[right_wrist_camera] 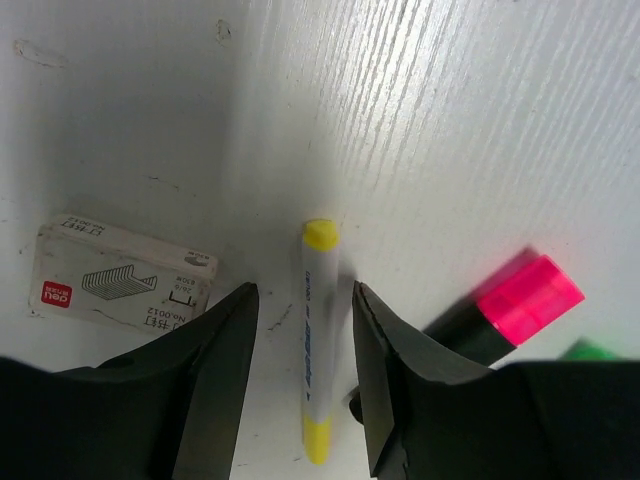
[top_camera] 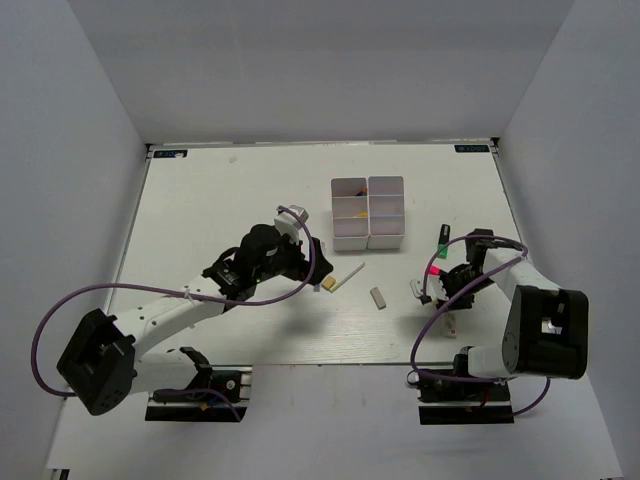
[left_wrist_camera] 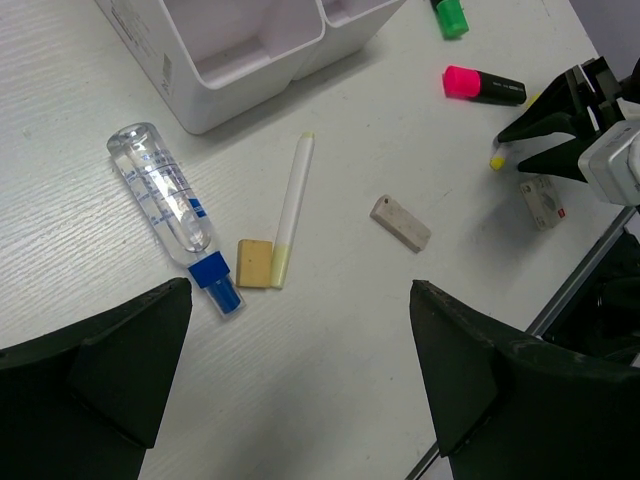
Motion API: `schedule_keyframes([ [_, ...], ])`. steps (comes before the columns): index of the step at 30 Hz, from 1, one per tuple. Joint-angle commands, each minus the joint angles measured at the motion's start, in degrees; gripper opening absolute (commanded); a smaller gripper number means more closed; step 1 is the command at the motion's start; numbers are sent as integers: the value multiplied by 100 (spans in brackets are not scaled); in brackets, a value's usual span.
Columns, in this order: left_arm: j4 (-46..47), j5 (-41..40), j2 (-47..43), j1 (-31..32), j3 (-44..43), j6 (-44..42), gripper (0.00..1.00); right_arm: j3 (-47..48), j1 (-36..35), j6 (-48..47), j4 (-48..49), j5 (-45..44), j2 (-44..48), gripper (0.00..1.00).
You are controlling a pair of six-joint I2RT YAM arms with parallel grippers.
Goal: Sort the stationery into containers
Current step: Pick up the pen from the center of the board.
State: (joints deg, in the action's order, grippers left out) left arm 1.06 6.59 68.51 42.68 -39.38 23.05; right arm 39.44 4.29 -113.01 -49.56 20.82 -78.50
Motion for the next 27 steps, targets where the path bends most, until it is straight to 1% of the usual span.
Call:
schedule_keyframes([
  [1, -18, 8, 21, 30, -175, 33, 100, 55, -113, -204, 61, -174, -279, 49],
  [2, -18, 9, 22, 30, -176, 33, 100, 98, -139, -169, 78, -288, -393, 49],
  [4, -18, 9, 84, 30, -228, 33, 100, 134, -192, -2, 148, -350, -552, 46],
  [6, -71, 9, 144, 30, -228, 33, 100, 152, -227, 199, 253, -447, -701, 40],
  [7, -71, -43, 145, 30, -228, 33, 100, 134, -227, 288, 289, -465, -745, 31],
  [9, -71, -44, 215, 30, -228, 33, 100, 90, -245, 393, 350, -447, -763, 24],
  [10, -71, -44, 294, 30, -228, 33, 100, 90, -262, 411, 272, -404, -755, 16],
  [12, 34, -44, 347, 30, -228, 33, 100, 81, -271, 455, 210, -324, -711, 10],
  [13, 35, -44, 452, 30, -228, 33, 100, 90, -280, 464, 97, -254, -693, 4],
  [14, 96, -44, 566, 30, -281, 33, 100, 255, -297, 499, -61, -88, -667, 1],
  [16, 148, 8, 672, 30, -281, -81, 100, 484, -324, 780, -413, 325, -561, 0],
  [17, 149, 9, 777, 82, -360, -168, 100, 825, -341, 1007, -875, 535, -518, 0],
  [18, 253, 61, 778, 83, -360, -247, 100, 1281, -342, 1166, -1028, 1251, -491, 0],
  [19, 315, 123, 865, 83, -413, -457, 100, 1494, -342, 1515, -1203, 1554, -500, 0],
  [20, 368, 123, 918, 83, -413, -537, 100, 2062, -350, 1841, -1701, 1818, -526, 0],
  [21, 369, 175, 979, 144, -483, -625, 100, 2337, -359, 1957, -1828, 2656, -570, 0],
  [22, 369, 176, 1128, 145, -588, -791, 100, 3027, -385, 2393, -1942, 2925, -674, 0],
  [24, 316, 229, 1287, 145, -720, -942, 100, 3454, -421, 2704, -2049, 3785, -745, 0],
  [25, 238, 229, 1401, 197, -782, -1056, 100, 3952, -421, 3149, -1997, 4120, -841, 0],
  [26, 237, 229, 1402, 197, -861, -1057, 100, 4096, -621, 3310, -1935, 4262, -895, 0],
  [27, 237, 229, 1454, 249, -861, -1135, 100, 4463, -753, 3790, -1778, 4525, -982, 0],
])
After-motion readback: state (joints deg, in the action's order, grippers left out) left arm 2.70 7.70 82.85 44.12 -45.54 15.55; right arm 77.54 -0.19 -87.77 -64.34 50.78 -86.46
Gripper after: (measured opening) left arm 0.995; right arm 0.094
